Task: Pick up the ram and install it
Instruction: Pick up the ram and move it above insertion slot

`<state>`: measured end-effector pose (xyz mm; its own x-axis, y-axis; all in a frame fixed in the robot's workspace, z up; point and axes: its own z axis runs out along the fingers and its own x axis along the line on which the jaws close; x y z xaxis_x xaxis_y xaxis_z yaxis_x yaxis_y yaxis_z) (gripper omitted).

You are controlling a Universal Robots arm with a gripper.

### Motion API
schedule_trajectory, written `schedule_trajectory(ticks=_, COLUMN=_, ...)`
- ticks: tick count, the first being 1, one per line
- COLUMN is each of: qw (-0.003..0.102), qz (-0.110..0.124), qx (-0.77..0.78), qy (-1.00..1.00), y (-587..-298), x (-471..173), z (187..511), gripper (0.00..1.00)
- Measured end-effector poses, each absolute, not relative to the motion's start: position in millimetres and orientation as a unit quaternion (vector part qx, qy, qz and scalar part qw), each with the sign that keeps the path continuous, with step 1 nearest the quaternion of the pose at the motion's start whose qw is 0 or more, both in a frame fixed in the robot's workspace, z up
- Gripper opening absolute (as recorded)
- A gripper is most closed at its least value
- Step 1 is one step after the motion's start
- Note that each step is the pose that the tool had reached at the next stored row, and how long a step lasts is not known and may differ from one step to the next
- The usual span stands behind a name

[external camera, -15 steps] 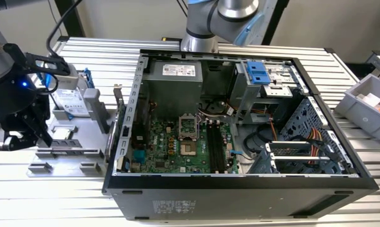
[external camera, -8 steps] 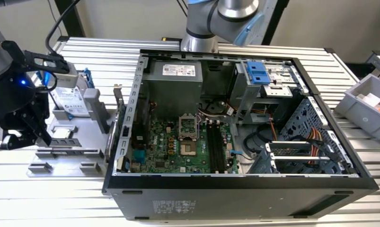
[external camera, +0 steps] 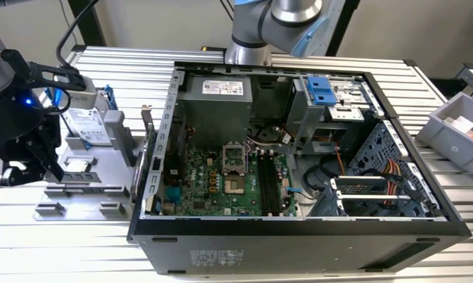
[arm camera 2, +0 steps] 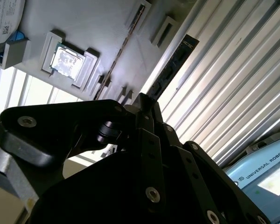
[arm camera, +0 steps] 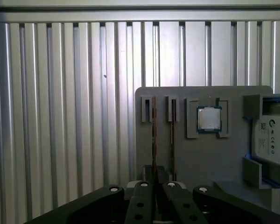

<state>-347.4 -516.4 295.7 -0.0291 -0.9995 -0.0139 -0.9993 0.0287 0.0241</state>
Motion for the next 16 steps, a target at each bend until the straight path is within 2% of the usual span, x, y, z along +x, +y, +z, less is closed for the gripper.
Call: schedule_trajectory(ticks=16, qw=0.003, qz=-0.014, qx=0.697, qy=-0.717, y=-516.4, x=-347.3, z=302.8, gripper=0.00)
